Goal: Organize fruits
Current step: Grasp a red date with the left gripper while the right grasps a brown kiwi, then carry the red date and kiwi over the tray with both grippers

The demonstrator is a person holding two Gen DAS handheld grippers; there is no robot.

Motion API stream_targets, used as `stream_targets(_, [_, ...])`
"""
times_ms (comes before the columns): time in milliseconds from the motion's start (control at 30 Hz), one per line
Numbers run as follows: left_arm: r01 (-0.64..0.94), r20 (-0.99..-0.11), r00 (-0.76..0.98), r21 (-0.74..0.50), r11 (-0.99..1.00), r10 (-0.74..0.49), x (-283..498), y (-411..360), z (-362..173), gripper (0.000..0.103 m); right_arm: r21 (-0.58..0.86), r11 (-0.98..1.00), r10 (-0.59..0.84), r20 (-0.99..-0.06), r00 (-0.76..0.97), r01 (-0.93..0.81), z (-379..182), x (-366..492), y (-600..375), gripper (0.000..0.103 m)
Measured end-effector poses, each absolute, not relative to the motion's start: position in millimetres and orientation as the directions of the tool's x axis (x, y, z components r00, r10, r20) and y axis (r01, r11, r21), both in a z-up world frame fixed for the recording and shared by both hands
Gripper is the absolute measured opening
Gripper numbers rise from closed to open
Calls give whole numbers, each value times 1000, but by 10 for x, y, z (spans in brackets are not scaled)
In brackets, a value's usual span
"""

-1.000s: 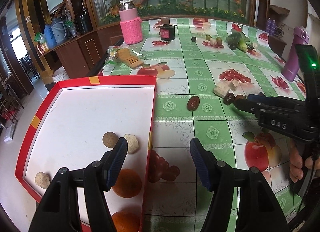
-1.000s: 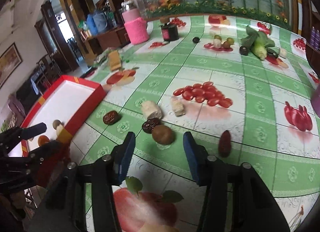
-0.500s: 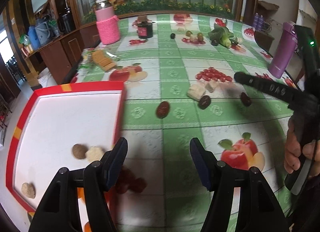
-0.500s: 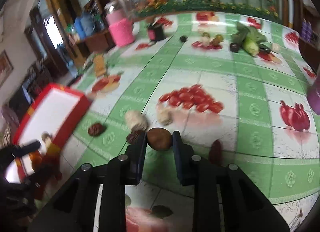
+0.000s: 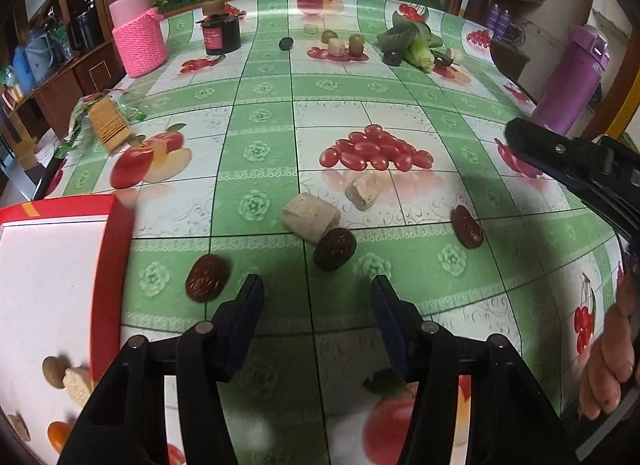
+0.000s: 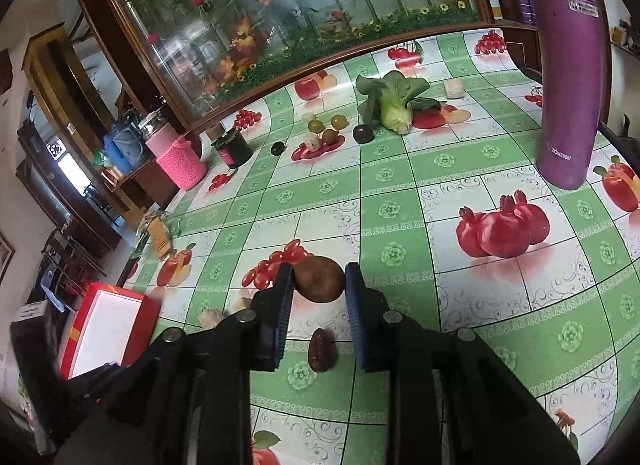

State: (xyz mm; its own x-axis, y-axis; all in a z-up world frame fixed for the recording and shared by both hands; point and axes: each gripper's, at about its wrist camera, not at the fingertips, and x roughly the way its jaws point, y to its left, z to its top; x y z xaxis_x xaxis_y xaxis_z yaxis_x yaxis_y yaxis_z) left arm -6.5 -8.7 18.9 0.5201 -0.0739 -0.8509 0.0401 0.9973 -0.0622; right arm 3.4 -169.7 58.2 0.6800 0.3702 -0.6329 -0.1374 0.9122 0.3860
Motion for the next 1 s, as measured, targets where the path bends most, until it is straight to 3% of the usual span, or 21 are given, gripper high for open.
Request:
stream_targets(167, [40,-847,528,-53,998,-67,46,-109,171,49,393,908,378,-625,683,-142,607,5,-1698,28])
stream_targets(333, [63,-838,538,-68,996,-91,66,-148,175,23,400,905,387,-627,676,-147,589,16,-1684,28])
stream_targets(733, [75,-817,556,-133,988,-152,-298,-102,281,23,388,910,380,-633,675,-148,552,22,-1665,28])
stream_targets(1000, [7,-731,680,-66,998,-53,-928,249,775,23,380,913,369,-621,692,-146,551,18,-1690,28])
